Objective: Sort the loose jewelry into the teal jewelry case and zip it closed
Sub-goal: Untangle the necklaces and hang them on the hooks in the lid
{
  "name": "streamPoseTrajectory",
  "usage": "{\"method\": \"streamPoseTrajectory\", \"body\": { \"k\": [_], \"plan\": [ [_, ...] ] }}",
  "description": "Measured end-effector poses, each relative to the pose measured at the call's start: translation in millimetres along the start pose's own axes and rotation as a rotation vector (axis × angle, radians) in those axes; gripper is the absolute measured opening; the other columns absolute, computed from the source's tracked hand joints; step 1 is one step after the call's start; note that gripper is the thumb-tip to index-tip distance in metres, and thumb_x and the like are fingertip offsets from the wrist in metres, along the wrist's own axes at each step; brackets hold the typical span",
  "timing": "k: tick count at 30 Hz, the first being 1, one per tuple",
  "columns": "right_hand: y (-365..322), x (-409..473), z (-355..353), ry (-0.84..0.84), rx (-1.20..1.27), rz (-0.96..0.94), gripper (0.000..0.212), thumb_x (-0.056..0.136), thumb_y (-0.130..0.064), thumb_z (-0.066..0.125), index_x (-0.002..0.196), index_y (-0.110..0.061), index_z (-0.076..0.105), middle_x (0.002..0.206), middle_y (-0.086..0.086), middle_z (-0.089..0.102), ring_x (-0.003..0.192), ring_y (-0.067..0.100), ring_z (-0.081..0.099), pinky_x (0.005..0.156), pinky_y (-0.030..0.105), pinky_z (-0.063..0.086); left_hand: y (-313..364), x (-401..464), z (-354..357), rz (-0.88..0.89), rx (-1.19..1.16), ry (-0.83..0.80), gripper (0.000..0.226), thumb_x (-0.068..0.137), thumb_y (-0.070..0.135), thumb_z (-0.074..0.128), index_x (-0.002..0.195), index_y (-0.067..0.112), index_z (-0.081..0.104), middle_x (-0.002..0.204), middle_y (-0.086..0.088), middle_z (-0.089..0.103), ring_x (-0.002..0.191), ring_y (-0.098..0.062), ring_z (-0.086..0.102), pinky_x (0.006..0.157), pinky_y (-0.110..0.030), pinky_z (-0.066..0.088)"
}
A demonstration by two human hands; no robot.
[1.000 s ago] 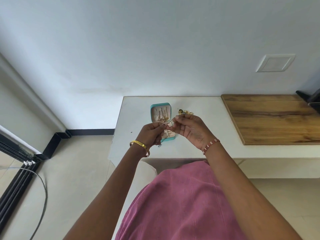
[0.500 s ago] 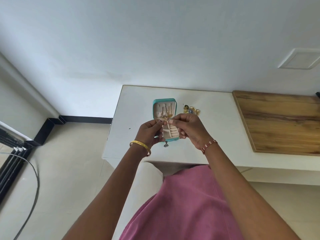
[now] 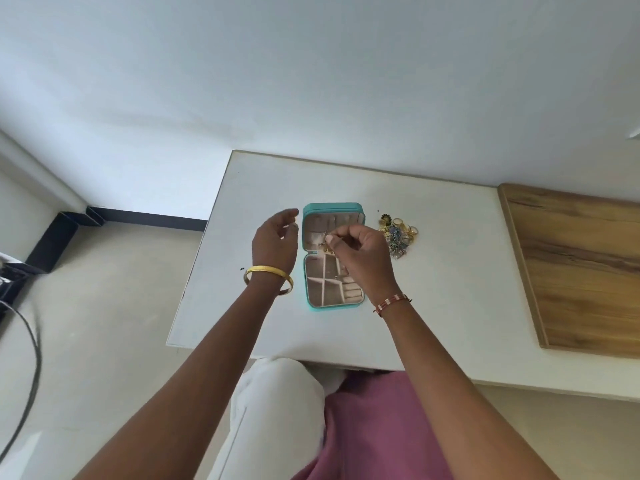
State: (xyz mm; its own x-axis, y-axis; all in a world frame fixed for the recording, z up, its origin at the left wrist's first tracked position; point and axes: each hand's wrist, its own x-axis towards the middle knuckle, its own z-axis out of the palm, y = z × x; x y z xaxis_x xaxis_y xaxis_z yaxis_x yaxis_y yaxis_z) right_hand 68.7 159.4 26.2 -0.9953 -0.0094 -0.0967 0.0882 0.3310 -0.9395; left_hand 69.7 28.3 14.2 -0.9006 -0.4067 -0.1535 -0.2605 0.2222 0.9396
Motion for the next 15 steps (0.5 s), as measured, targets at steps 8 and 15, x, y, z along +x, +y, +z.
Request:
{"method": "streamPoseTrajectory", "body": {
  "k": [8, 15],
  "plan": [
    [13.5, 27.4, 37.6, 0.082, -0.238, -0.288, 0.006, 0.082, -0.007, 0.063, 0.081, -0.003, 0.068, 0.075, 0.008, 0.067, 0.070, 0.019, 0.061, 0.067, 0.030, 0.052, -19.3, 23.5, 15.0, 0.102, 0.008, -0.251, 0.044, 0.088, -0.006, 0.045, 0.129, 0.011, 0.049, 0.114, 0.003, 0.057, 0.104, -0.011, 0.054, 0.075, 0.004, 0.039],
    [18.7, 35.8, 45.4, 0.332, -0.760, -0.681, 0.009, 0.077, -0.003, 0.068, 0.069, -0.006, 0.065, 0.061, 0.008, 0.061, 0.057, 0.026, 0.059, 0.047, 0.029, 0.049, -24.2, 29.2, 15.3, 0.078, 0.062, -0.194, 0.041, 0.089, -0.004, 0.047, 0.127, 0.009, 0.053, 0.122, -0.007, 0.061, 0.104, -0.014, 0.057, 0.087, -0.010, 0.040]
  ]
}}
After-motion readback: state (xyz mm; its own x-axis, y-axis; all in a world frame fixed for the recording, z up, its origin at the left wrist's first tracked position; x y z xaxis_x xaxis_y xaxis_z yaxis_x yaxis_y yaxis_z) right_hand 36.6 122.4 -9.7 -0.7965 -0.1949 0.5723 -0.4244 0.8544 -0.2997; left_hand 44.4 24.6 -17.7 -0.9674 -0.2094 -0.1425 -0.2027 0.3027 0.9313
